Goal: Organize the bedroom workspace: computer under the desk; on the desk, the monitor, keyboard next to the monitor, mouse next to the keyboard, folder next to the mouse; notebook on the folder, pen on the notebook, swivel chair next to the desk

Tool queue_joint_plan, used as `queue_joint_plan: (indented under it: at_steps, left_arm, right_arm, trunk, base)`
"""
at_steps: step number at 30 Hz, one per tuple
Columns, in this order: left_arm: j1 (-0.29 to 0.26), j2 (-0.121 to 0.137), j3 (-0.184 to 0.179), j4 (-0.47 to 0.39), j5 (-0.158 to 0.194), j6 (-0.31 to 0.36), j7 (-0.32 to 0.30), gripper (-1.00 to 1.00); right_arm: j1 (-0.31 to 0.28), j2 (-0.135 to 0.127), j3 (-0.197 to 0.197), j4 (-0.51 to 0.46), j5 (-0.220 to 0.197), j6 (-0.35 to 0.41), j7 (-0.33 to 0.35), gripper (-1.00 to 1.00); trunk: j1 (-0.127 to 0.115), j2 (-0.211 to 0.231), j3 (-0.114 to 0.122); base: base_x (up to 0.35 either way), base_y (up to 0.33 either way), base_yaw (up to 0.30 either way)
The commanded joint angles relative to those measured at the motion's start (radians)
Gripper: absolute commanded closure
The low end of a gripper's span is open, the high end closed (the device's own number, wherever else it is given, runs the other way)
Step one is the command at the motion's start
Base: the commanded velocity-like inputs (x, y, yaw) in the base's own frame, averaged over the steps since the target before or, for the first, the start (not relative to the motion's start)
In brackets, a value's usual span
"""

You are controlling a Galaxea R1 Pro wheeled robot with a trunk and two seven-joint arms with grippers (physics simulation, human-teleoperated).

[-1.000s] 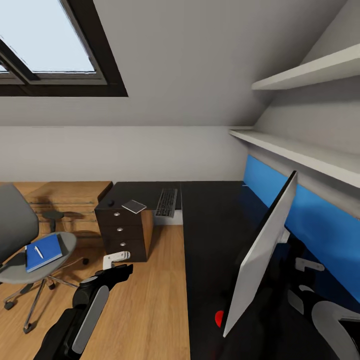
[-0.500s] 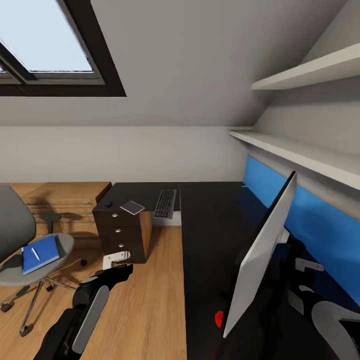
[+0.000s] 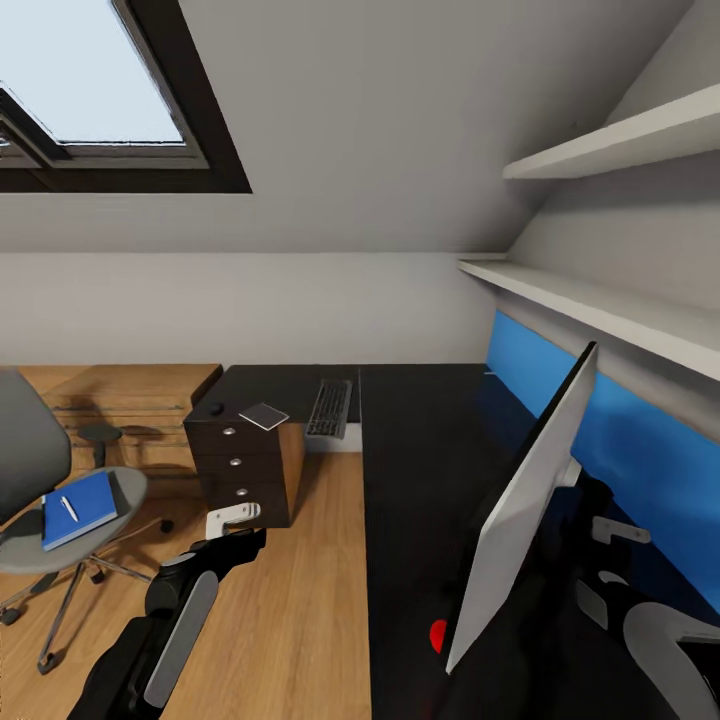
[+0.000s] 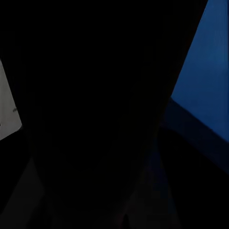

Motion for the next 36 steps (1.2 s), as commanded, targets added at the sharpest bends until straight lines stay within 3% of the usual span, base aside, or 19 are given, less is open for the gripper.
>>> queue_joint_plan:
  at_steps: [1, 12, 28, 33, 36]
  left_arm:
    - [-0.001, 0.001, -0.002, -0.001, 0.01, 0.002, 0.01, -1.0]
    - [-0.001, 0.001, -0.002, 0.001, 0.009, 0.001, 0.011, -1.0]
    - [-0.001, 0.001, -0.003, 0.002, 0.01, 0.001, 0.01, -1.0]
    - [0.028, -0.026, 0.007, -0.014, 0.009, -0.016, 0.014, -1.0]
    - [0.045, -0.027, 0.006, -0.007, 0.01, -0.016, 0.014, -1.0]
  right_arm:
    - [0.0, 0.0, -0.011, 0.008, 0.006, 0.0, 0.001, 1.0]
    - [0.0, 0.0, -0.011, 0.008, 0.006, 0.0, 0.002, 1.0]
    - [0.0, 0.0, -0.011, 0.009, 0.006, 0.0, 0.002, 1.0]
    - [0.003, 0.027, 0.015, -0.019, -0.016, 0.013, 0.003, 1.0]
    - [0.009, 0.04, 0.021, -0.021, 0.002, 0.02, 0.003, 1.0]
  trunk:
    - [0.001, 0.0, -0.002]
    - [0.001, 0.0, -0.002]
    - [0.001, 0.0, -0.002]
    - [0.0, 0.0, -0.002]
    - [0.0, 0.0, -0.002]
  base:
    - [0.0, 0.0, 0.092]
    - [0.009, -0.009, 0.048]
    - [0.132, -0.05, 0.0]
    - [0.0, 0.0, 0.0]
    - [0.0, 0.0, 0.0]
